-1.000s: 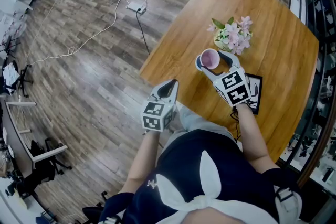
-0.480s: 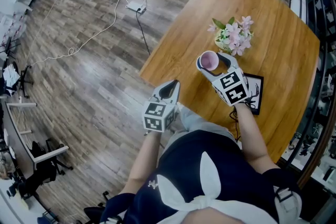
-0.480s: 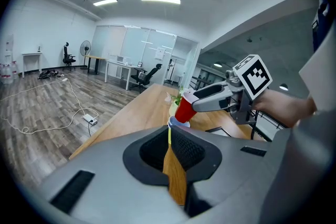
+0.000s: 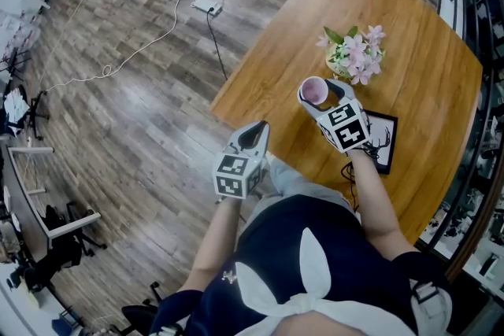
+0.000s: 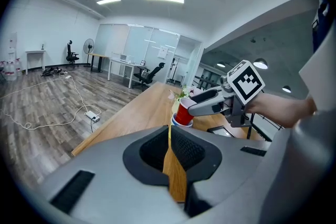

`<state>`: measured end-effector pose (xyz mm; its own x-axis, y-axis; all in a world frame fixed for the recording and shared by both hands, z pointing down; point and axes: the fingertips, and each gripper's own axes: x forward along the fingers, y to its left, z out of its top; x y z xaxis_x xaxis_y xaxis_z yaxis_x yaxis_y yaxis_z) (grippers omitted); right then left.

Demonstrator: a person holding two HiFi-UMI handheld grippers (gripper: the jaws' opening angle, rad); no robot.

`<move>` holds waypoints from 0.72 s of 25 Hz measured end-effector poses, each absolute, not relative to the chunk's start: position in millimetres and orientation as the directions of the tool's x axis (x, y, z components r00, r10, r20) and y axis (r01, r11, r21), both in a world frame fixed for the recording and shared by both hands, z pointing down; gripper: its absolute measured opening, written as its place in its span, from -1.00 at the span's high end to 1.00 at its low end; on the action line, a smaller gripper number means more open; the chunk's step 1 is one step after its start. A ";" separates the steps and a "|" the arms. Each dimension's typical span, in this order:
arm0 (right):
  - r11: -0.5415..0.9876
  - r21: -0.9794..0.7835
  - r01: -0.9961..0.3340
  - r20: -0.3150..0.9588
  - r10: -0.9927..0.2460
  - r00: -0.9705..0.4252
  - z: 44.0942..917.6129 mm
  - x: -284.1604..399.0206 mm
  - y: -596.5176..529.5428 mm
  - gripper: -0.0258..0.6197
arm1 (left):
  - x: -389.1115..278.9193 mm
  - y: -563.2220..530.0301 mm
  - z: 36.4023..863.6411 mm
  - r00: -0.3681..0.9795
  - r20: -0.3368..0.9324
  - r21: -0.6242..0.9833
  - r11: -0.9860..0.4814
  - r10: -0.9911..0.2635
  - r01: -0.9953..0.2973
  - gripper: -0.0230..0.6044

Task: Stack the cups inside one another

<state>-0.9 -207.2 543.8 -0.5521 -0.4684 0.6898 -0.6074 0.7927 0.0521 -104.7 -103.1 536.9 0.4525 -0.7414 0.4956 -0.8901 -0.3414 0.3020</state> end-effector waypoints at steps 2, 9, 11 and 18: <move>0.793 0.043 -0.607 0.698 -0.459 -0.550 550.0 -1.0 -207.4 -0.11 | -105.8 -102.9 538.3 0.450 0.498 0.302 -0.337 -0.742 -0.891 0.83; 0.790 0.023 -0.613 0.716 -0.441 -0.541 563.3 -1.0 -207.6 -0.15 | -109.1 -103.5 541.0 0.447 0.501 0.306 -0.331 -0.741 -0.893 0.83; 0.788 0.019 -0.616 0.716 -0.441 -0.541 565.2 -0.9 -208.5 -0.16 | -109.4 -104.1 542.6 0.447 0.502 0.305 -0.332 -0.740 -0.892 0.83; 0.761 -0.035 -0.648 0.629 -0.487 -0.606 545.2 -7.4 -213.0 -0.16 | -109.7 -105.7 539.8 0.453 0.499 0.304 -0.340 -0.739 -0.890 0.83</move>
<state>-7.4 -213.0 545.2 -0.6059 -0.4866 0.6294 -0.6479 0.7609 -0.0355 -109.7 -105.7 539.8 0.4525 -0.7392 0.4988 -0.8901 -0.3400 0.3036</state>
